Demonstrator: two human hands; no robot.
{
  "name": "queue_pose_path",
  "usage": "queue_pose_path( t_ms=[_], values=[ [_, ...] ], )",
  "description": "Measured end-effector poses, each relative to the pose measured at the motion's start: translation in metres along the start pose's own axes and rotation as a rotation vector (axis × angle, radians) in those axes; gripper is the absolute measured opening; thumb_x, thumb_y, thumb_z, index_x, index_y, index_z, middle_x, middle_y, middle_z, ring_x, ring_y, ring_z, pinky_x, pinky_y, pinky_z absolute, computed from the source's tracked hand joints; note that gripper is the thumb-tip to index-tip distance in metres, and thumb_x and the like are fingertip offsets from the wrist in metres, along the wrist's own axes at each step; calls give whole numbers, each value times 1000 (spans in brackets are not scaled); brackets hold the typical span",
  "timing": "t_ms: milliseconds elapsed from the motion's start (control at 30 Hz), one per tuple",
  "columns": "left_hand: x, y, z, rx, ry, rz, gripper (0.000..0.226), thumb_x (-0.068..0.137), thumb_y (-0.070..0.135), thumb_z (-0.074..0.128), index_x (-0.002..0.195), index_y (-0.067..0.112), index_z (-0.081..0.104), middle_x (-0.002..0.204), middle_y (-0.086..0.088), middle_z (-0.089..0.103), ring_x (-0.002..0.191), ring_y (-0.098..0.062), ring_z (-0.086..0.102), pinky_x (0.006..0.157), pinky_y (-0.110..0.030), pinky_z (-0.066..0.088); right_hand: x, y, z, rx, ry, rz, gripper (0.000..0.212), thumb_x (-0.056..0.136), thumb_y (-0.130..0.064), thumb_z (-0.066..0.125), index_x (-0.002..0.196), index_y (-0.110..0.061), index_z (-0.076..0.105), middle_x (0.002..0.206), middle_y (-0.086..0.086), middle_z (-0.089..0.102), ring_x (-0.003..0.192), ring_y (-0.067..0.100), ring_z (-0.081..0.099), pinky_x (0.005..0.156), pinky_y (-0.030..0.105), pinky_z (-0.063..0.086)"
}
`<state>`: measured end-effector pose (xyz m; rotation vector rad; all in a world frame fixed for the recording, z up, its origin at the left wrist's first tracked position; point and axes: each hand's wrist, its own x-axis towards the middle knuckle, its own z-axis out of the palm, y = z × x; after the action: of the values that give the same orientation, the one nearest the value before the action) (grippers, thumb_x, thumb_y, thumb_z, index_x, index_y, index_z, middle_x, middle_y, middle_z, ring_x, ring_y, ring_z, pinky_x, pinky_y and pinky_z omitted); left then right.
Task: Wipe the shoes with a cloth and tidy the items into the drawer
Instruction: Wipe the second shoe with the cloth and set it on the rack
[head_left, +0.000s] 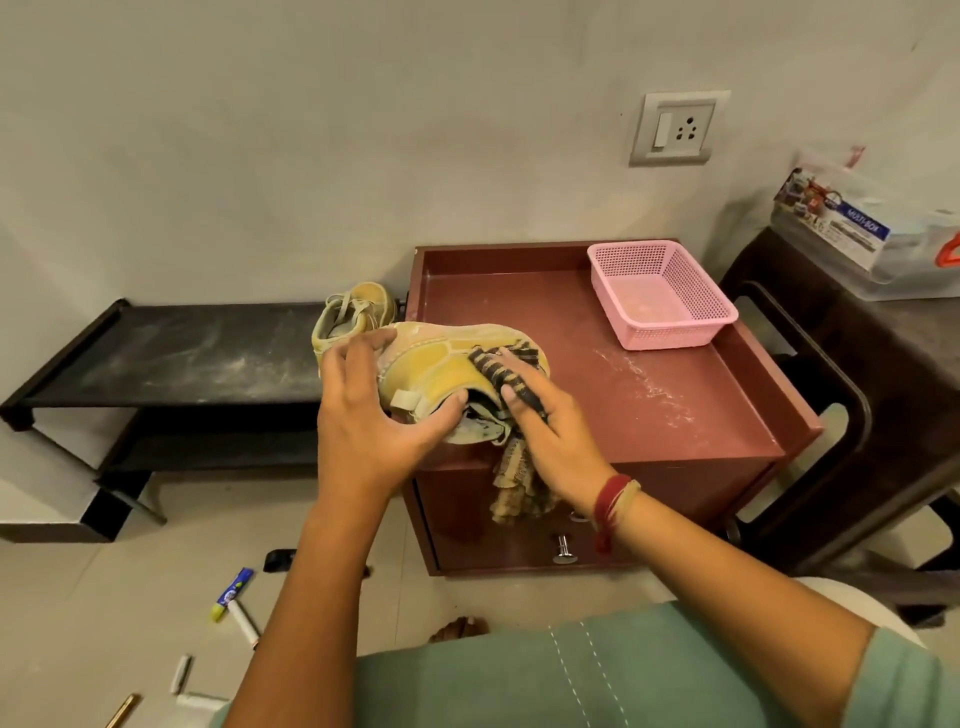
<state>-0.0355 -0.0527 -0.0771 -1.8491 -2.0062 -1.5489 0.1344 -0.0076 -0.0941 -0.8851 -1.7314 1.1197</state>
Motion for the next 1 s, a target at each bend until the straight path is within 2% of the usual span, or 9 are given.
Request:
queue_pose_path(
  t_ms=[133,233,300,400,467,600,700,867,1000],
  values=[
    [1,1,1,0,-1,-6,76,61,59,67,122,15,52,116,2,45,99,-5,46,76,-11,42,-10,-6,7,-27,-114,-142,41,94,-10,45,132,-25,47,145,0,42,139,10,29,116,28,23],
    [1,1,2,16,9,-9,80,62,65,68,121,13,53,117,-3,49,104,-8,48,80,-11,40,6,4,0,12,17,-4,38,95,-9,47,132,-14,48,139,6,48,133,15,39,112,39,30],
    [0,2,3,19,7,-28,82,62,67,68,122,14,52,118,-3,48,105,-10,49,81,-13,40,6,6,-1,2,63,38,38,95,-11,48,132,-17,48,139,5,49,132,14,41,111,38,32],
    [0,-1,2,11,-21,-56,83,60,67,66,125,17,48,117,3,41,104,-9,47,77,-10,38,-7,-2,8,-23,-55,-129,43,93,-10,46,131,-30,46,142,0,46,136,10,35,113,27,28],
    [0,-5,0,10,-46,-74,85,59,68,66,127,20,47,118,6,37,105,-6,44,78,-7,35,-1,7,8,-45,-71,-114,43,94,-7,47,132,-27,47,142,0,47,136,11,35,113,30,30],
    [-3,-8,-1,29,-101,-139,86,59,64,75,129,25,46,122,6,38,106,-9,45,84,-22,38,19,26,-1,-84,133,117,35,96,-15,48,131,-14,53,129,4,58,122,14,51,105,39,41],
    [-2,-12,-1,17,-120,-173,81,64,55,80,130,25,45,121,6,37,108,-11,44,85,-24,37,22,21,-5,-53,268,103,30,97,-13,46,125,-13,57,118,1,63,112,14,57,98,32,45],
    [1,-19,-1,19,-147,-215,84,61,52,83,131,26,45,124,1,40,105,-8,41,82,-19,35,5,17,12,-157,-136,-110,48,92,-5,46,133,-30,43,141,-4,44,136,10,34,114,25,26],
    [2,-22,-2,29,-159,-287,87,59,56,80,133,27,45,129,-3,41,108,-9,40,86,-25,35,10,24,7,-181,-38,-29,43,93,-3,48,133,-19,49,141,0,45,134,9,35,113,34,29]
  ],
)
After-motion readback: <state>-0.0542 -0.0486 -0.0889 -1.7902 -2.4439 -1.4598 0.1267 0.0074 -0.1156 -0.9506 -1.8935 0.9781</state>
